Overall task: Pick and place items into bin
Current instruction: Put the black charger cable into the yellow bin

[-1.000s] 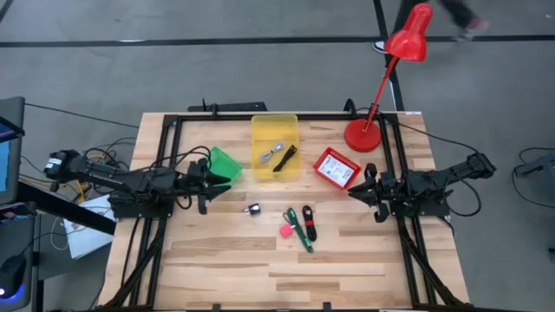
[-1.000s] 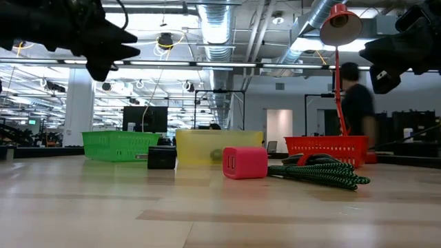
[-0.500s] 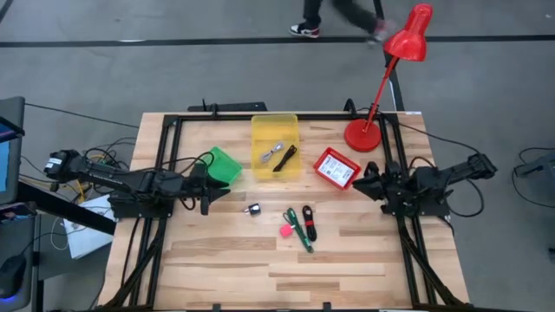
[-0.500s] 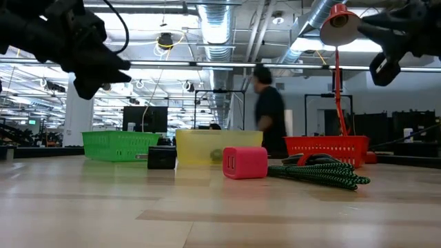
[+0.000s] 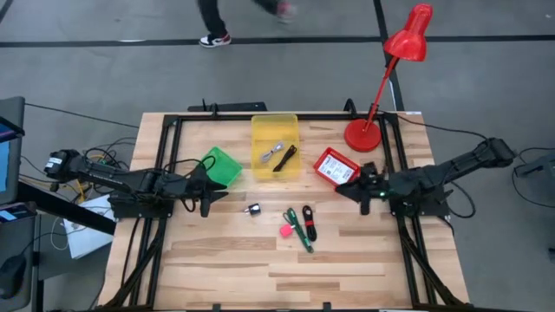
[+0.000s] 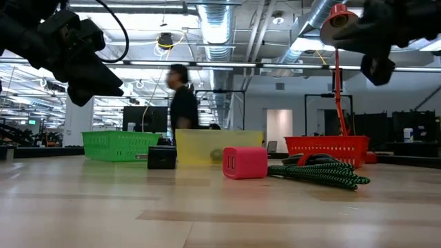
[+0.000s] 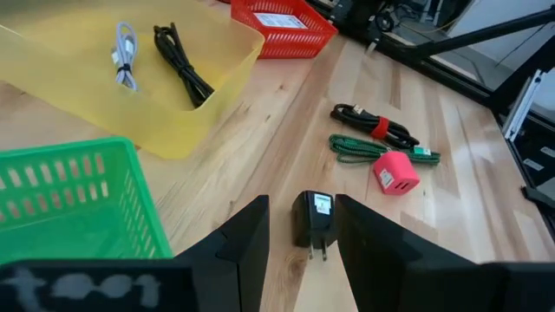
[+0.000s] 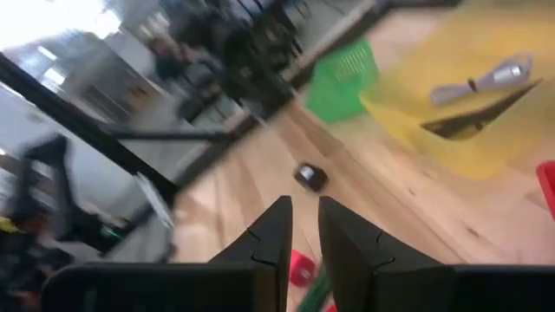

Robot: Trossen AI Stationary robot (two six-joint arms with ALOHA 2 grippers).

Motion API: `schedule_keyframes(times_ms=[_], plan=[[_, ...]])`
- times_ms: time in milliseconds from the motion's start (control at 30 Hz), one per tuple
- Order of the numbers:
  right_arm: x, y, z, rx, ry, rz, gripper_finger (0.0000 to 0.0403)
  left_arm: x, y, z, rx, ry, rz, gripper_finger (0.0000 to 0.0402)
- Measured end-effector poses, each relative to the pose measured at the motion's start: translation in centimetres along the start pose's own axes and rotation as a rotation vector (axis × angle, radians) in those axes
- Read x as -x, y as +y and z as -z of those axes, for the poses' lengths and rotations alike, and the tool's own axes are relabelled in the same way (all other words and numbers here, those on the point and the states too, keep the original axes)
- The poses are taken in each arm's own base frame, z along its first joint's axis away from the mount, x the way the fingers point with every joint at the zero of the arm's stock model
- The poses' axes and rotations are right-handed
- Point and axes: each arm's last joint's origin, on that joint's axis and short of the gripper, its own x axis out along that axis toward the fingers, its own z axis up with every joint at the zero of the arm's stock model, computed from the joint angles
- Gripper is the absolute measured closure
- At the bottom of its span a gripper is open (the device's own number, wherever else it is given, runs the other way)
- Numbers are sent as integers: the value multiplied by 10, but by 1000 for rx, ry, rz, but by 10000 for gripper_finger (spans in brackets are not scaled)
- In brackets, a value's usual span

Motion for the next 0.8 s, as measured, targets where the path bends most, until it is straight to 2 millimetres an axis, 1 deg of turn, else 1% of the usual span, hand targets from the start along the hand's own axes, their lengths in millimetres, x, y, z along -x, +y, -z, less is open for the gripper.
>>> schedule_keyframes(times_ms=[167,267,400,567,800], plan=[[-26,28,-13,8,148,137,349,0,0,0,-13,0,-8,283],[-41,40,-17,6,242,243,349,0,0,0,10,0,-8,283],[-58,51,-20,6,338,369,349,0,0,0,13,0,-8,283],[-81,52,-19,-96,424,450,349,0,0,0,13,0,-8,283],[-109,38,5,-162,690,444,349,0,1,2,-7,18,-18,283]])
